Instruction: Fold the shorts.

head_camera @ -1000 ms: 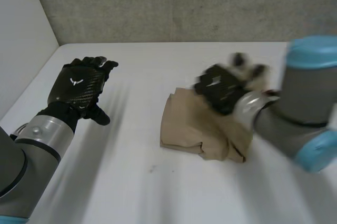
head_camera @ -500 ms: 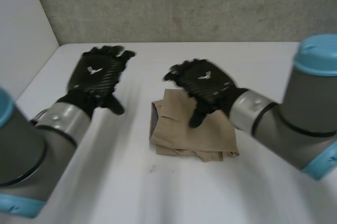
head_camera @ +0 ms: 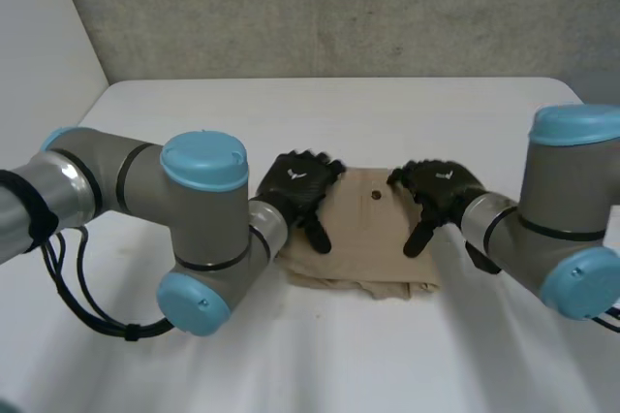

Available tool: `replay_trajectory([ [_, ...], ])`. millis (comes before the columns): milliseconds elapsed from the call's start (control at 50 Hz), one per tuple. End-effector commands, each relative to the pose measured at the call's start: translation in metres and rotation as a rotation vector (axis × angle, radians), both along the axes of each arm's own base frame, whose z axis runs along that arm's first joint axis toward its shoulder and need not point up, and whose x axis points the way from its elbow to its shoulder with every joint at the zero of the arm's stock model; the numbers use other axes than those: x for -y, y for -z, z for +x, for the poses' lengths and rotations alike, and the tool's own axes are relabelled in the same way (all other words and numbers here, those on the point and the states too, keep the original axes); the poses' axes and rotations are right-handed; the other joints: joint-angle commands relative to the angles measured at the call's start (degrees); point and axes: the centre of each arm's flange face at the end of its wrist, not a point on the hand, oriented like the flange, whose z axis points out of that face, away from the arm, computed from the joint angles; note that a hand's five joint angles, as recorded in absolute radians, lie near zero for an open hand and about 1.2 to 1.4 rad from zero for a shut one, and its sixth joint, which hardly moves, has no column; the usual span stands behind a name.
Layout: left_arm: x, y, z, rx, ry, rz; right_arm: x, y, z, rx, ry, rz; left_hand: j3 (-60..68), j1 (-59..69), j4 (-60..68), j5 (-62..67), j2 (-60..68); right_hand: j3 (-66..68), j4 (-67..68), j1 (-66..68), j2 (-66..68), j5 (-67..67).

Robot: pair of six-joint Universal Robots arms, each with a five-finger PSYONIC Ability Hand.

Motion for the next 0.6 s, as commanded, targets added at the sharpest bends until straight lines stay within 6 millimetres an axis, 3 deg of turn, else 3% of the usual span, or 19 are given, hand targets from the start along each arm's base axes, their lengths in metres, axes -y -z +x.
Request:
replay_trajectory([
  [20,0.010,0.024,0.019,0.087,-0.103,0.052,0.007,0.021,-0.005,-0.177,0.014,-0.040,1.8,2.3,2.1,1.2,2.4,-2.0,-2.9,-1.2,-2.2,-3.4],
  [100,0.007,0.032,0.022,0.115,-0.103,0.082,0.008,0.021,-0.007,-0.247,0.012,-0.075,0.9,1.4,1.3,0.4,1.6,-2.0,-2.9,-1.2,-2.2,-3.4],
  [280,0.006,0.029,0.022,0.155,-0.085,0.049,0.010,0.017,-0.008,-0.265,0.009,-0.103,0.6,1.1,0.9,0.1,1.2,-2.0,-2.9,-1.2,-2.2,-3.4],
  [360,0.006,0.024,0.022,0.175,-0.072,0.018,0.012,0.006,-0.006,-0.249,0.014,-0.138,0.3,0.8,0.6,-0.3,0.9,-2.0,-2.9,-1.2,-2.2,-3.4],
  [380,0.006,0.020,0.022,0.173,-0.072,0.011,0.012,-0.005,-0.004,-0.226,0.016,-0.167,0.1,0.6,0.4,-0.4,0.7,-2.0,-2.9,-1.2,-2.2,-3.4],
  [460,0.003,-0.021,0.024,0.112,-0.078,-0.053,0.011,-0.044,-0.001,-0.159,0.036,-0.288,-0.7,-0.2,-0.4,-1.3,-0.1,-2.0,-2.9,-1.2,-2.2,-3.4],
  [480,0.000,-0.040,0.028,0.086,-0.083,-0.083,0.012,-0.062,-0.004,-0.124,0.057,-0.347,-0.9,-0.4,-0.6,-1.5,-0.3,-2.0,-2.9,-1.2,-2.2,-3.4],
  [540,-0.005,-0.070,0.037,0.043,-0.097,-0.131,0.011,-0.090,-0.007,-0.059,0.101,-0.440,-1.1,-0.6,-0.8,-1.6,-0.5,-2.0,-2.9,-1.2,-2.2,-3.4],
  [560,-0.010,-0.090,0.043,0.013,-0.106,-0.167,0.008,-0.109,-0.012,-0.012,0.145,-0.497,-1.2,-0.7,-0.9,-1.8,-0.6,-2.0,-2.9,-1.2,-2.2,-3.4],
  [600,-0.013,-0.108,0.050,-0.015,-0.122,-0.198,0.003,-0.129,-0.018,0.032,0.198,-0.551,-1.6,-1.1,-1.3,-2.1,-1.0,-2.0,-2.9,-1.2,-2.2,-3.4],
])
